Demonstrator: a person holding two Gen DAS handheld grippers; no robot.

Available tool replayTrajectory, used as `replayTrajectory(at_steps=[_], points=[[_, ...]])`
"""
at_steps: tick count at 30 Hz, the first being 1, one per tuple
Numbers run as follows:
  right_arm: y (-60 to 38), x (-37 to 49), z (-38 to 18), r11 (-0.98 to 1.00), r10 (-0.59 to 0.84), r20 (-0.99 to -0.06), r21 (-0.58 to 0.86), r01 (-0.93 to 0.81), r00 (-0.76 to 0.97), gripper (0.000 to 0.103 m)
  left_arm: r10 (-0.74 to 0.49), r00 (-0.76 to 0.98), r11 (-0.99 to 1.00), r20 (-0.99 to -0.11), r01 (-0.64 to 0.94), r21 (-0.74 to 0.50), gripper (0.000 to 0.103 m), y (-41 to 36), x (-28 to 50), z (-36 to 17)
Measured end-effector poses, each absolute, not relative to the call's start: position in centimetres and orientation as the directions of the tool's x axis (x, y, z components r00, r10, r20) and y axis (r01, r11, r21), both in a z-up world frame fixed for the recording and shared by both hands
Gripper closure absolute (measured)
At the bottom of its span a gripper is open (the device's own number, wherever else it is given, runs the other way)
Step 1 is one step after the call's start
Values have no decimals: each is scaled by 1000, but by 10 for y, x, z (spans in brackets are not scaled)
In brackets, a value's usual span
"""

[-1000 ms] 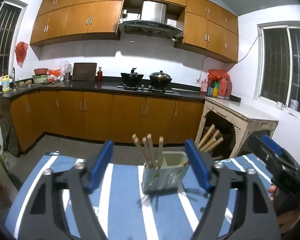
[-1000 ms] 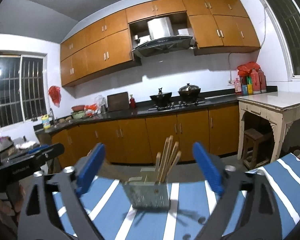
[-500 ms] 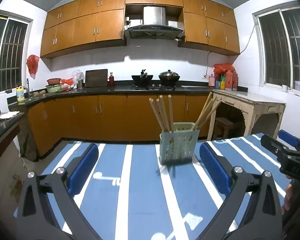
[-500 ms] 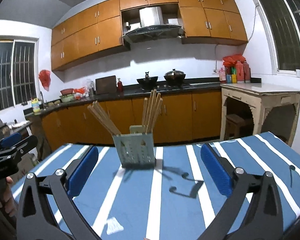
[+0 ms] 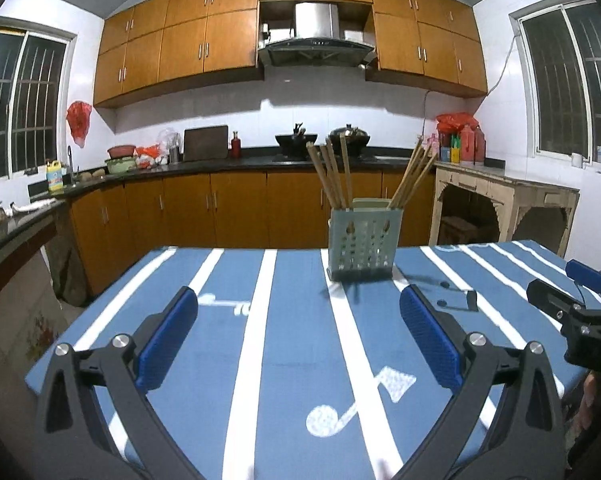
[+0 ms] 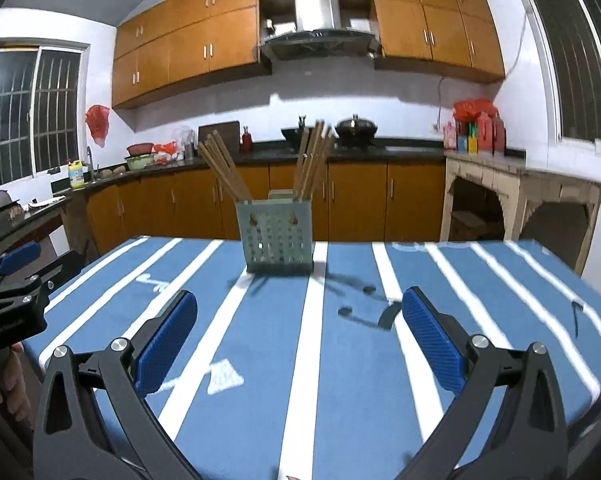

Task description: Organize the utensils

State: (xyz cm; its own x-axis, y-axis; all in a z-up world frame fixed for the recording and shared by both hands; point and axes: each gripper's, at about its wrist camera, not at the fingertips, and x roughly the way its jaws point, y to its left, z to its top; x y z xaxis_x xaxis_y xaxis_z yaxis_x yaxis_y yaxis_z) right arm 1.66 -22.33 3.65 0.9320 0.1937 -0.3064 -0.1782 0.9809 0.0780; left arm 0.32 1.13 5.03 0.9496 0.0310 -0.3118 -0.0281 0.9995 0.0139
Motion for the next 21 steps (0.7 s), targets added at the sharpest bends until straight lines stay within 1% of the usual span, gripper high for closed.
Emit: replayTrajectory(at_steps=[8,14,21], points=[[-228,13,27,982,182,-301,110,-156,936,2,22,949,1000,-314,-27,-12,4,13,-2,35],[-228,10,23,983,178,-298,105,-153,938,2,14,949,1000,-314,-15,-2,4,7,-4,28],[-228,9,23,984,172,-288,102,-149,942,2,12,947,1000,-320,-19,-18,4,9,-4,23]])
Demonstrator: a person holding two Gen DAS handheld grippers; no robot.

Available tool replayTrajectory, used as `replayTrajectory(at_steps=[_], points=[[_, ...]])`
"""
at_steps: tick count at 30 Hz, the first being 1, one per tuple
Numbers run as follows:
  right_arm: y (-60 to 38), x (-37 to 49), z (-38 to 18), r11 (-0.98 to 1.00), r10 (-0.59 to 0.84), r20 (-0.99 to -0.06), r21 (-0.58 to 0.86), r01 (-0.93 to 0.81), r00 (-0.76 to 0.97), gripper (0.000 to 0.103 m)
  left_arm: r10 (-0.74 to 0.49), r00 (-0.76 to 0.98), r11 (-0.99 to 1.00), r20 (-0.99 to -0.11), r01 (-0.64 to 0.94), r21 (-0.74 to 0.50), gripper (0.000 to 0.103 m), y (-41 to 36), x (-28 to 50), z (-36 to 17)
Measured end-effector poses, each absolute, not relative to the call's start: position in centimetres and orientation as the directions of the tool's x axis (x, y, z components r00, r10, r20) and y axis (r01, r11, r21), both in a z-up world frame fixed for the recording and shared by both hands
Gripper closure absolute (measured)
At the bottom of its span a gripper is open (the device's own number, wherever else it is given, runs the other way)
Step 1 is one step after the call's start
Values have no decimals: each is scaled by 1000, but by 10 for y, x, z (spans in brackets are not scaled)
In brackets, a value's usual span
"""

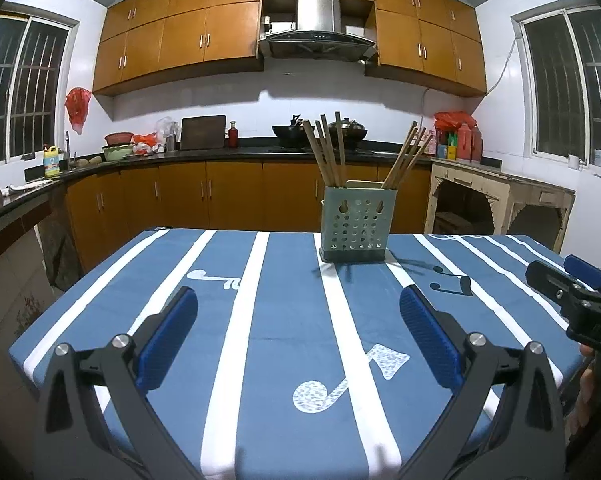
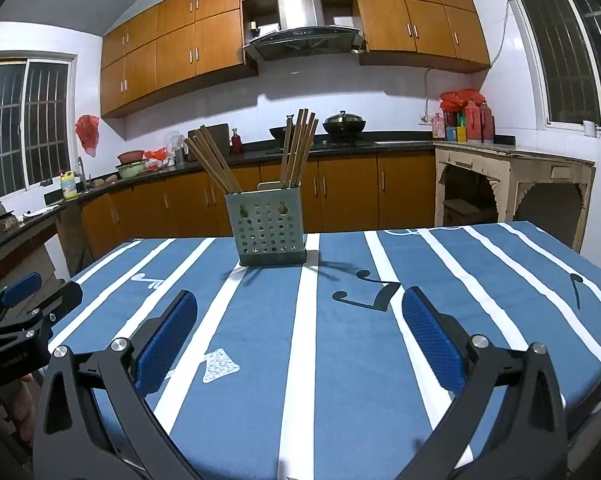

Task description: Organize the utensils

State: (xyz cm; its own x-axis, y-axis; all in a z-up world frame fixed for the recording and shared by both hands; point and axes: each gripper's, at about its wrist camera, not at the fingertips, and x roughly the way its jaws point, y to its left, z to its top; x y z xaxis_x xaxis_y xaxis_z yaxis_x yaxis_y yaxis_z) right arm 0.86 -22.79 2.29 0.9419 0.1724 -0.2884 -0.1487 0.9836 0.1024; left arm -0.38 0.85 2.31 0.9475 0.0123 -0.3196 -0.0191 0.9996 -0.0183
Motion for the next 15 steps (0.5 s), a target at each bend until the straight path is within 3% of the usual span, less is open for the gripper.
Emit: replayTrajectory(at_steps=[15], points=[[-228,7,24,985,168,-285,96,-146,944,2,24,945,999,-325,-30,-13,4,8,-5,20]])
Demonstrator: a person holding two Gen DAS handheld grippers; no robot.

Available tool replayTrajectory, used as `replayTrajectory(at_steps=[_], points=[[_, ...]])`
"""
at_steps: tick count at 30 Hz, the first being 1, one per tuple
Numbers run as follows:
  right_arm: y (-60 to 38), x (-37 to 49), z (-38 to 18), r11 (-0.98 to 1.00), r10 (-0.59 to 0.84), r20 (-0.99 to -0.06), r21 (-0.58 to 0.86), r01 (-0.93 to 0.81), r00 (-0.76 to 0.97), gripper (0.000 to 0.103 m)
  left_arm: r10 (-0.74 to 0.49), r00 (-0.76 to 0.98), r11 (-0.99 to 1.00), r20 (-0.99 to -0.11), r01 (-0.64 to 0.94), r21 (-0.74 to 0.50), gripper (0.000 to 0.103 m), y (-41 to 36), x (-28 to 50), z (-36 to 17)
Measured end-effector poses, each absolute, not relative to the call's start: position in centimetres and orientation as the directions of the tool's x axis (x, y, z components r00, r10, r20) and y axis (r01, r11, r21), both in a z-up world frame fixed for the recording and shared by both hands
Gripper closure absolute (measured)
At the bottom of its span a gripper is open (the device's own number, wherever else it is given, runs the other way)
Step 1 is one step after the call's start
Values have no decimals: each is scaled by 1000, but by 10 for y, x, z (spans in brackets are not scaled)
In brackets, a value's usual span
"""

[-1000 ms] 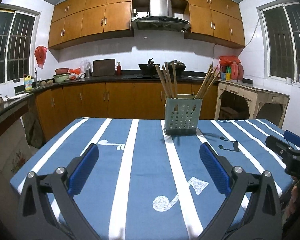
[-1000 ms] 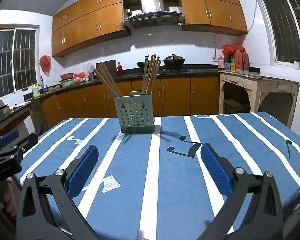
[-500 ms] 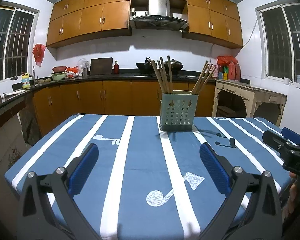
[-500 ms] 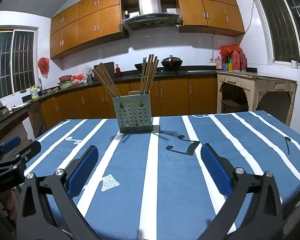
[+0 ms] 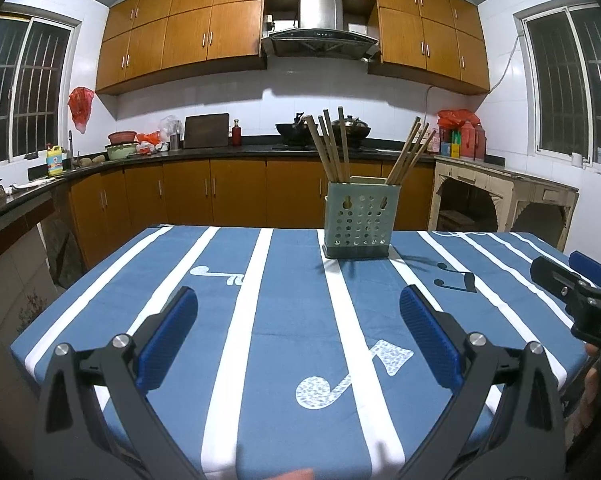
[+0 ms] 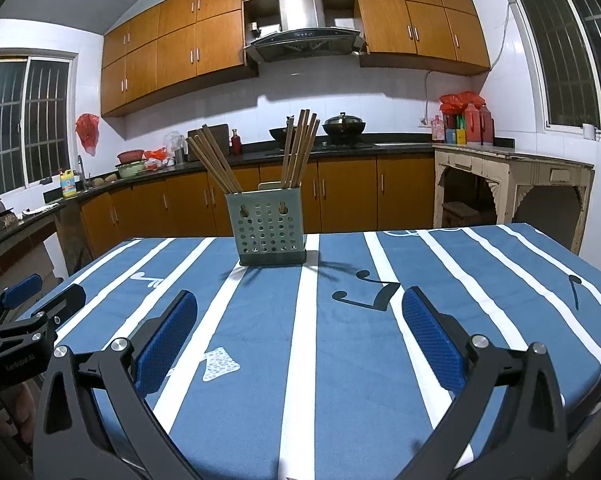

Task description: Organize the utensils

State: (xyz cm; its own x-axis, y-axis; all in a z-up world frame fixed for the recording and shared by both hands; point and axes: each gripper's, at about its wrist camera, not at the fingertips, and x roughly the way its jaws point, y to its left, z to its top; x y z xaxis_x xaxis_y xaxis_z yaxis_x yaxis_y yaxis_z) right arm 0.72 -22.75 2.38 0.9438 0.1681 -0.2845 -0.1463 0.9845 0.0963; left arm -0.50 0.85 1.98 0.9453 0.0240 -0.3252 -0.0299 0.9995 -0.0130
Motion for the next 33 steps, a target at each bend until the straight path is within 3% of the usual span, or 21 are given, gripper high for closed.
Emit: replayTrajectory(at_steps=[33], points=[[-226,8,18,986,158,-297,105,-132,942,2,24,944,999,-330,-31,-14,4,9,-5,18]])
